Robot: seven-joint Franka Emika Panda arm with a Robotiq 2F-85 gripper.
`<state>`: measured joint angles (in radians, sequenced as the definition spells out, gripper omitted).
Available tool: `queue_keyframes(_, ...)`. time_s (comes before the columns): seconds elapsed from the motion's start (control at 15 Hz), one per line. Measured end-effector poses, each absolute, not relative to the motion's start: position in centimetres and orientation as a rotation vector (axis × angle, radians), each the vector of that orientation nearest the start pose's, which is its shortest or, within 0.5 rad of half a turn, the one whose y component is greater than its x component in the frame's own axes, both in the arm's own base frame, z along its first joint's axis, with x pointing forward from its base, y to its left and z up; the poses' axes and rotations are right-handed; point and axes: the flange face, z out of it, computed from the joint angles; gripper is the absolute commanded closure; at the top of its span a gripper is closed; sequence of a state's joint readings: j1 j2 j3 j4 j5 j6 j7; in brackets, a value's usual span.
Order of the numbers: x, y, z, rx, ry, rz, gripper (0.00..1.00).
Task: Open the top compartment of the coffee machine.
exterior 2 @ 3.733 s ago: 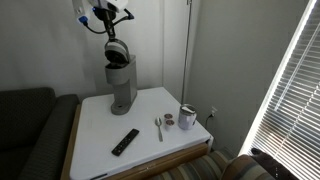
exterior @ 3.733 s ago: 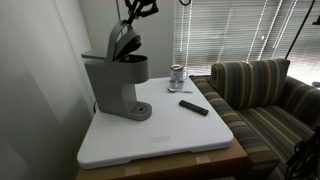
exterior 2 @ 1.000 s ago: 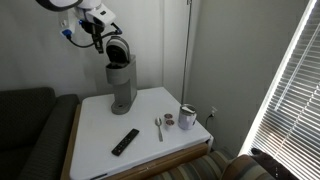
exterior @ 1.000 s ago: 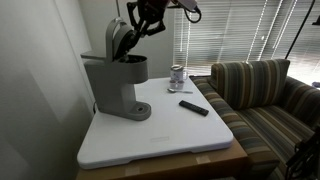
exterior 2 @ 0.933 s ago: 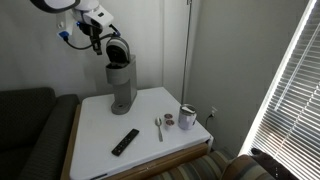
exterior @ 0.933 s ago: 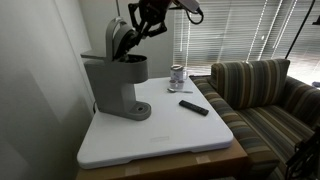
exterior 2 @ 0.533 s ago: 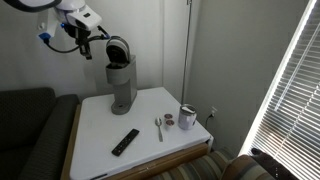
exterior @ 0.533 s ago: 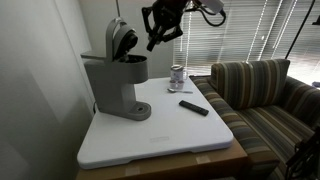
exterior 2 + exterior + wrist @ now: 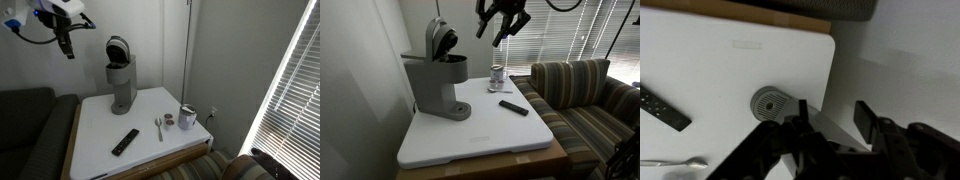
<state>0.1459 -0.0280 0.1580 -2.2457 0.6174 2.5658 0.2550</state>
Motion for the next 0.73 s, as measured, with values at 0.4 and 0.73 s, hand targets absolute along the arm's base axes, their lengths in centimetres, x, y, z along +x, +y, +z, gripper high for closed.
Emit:
queue_keyframes(0.4,50.6,15.4,41.6,-2.534,0.273,-0.122,0.00)
queue_keyframes(0.73,49.6,14.7,40.7,-2.473,0.102,0.018,0.00)
